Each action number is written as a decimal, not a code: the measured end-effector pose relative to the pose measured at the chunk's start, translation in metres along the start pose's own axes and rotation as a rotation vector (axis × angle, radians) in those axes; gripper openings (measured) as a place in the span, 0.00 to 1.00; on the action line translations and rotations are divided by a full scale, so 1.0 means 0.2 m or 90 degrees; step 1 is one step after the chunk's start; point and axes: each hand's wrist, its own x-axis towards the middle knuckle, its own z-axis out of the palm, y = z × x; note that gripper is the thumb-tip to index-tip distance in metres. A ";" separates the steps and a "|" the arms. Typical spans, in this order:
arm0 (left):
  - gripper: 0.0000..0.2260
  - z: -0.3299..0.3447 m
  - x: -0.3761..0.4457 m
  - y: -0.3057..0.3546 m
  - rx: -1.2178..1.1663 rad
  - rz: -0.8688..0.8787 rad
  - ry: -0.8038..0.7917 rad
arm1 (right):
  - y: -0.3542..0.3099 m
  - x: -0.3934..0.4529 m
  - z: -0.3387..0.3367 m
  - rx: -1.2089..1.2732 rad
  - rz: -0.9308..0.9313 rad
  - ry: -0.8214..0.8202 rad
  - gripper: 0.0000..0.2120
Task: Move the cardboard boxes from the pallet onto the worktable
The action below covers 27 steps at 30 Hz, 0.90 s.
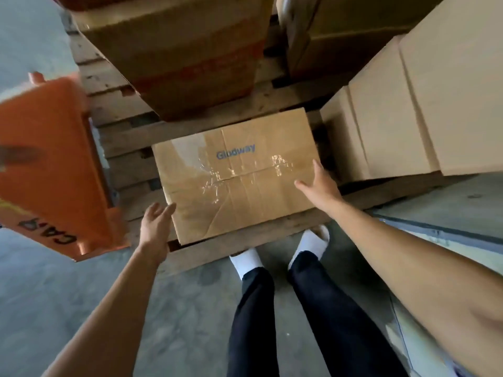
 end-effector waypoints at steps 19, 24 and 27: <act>0.17 -0.03 0.24 -0.22 -0.073 -0.088 -0.095 | 0.28 0.26 0.04 0.251 0.097 -0.068 0.23; 0.18 -0.37 -0.19 0.08 -0.060 -0.048 -0.089 | -0.02 -0.24 -0.18 0.321 0.070 -0.042 0.24; 0.21 -0.58 -0.49 0.27 -0.059 -0.008 -0.083 | -0.18 -0.59 -0.36 0.356 0.034 -0.004 0.33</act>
